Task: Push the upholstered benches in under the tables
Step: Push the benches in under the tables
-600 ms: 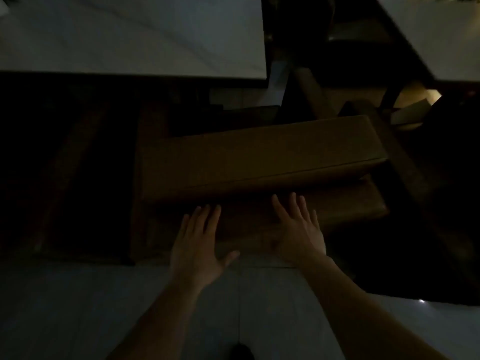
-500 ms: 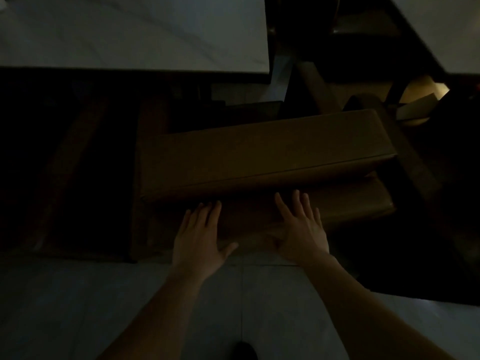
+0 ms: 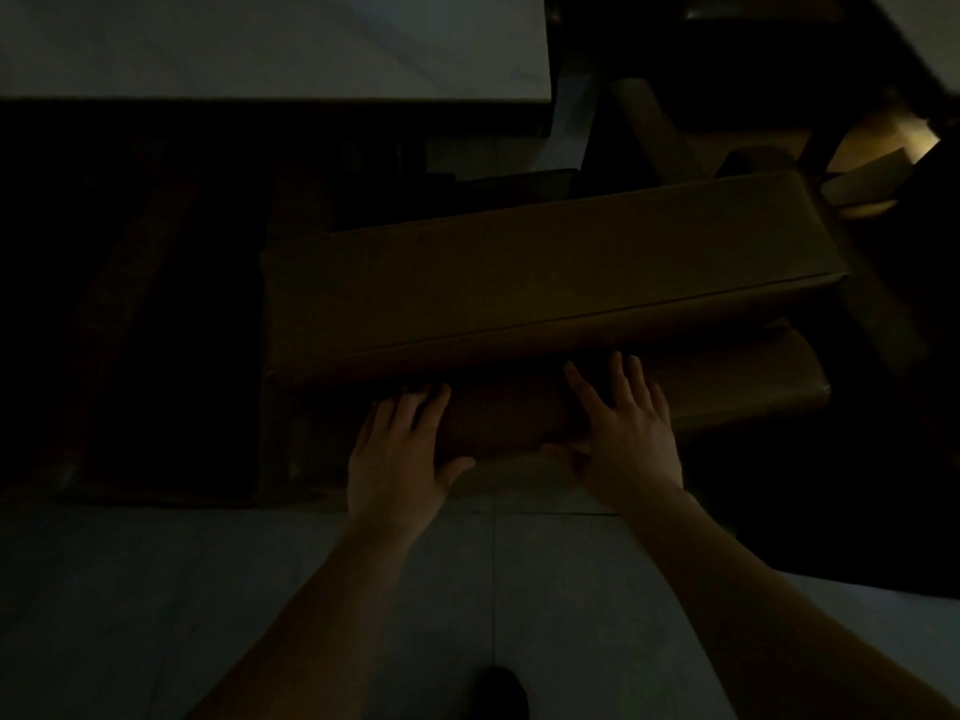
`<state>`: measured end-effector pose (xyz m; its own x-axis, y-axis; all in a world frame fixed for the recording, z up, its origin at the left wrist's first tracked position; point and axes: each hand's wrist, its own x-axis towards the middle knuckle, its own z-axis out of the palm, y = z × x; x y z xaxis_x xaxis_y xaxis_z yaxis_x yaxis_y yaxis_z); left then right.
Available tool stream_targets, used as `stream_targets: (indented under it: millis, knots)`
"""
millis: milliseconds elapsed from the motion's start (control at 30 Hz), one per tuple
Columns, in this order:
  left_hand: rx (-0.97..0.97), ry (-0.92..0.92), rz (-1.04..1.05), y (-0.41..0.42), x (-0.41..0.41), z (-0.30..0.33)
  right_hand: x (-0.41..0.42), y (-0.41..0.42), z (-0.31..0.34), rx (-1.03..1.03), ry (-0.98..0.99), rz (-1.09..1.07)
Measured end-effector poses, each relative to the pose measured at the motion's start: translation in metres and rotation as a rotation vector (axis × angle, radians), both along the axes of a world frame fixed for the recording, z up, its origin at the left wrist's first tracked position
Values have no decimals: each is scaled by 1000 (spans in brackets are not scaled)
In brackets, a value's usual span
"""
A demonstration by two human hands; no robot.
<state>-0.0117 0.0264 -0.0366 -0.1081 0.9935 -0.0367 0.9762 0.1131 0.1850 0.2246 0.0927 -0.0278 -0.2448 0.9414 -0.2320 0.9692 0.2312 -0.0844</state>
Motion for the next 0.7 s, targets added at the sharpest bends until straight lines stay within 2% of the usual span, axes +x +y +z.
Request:
stream_targets:
  millis: [433, 700]
  knots:
    - [1, 15, -37, -2, -11, -3, -11, -12, 4, -20, -69, -22]
    - [6, 6, -57, -31, -46, -6, -43, -53, 2, -20, -70, -47]
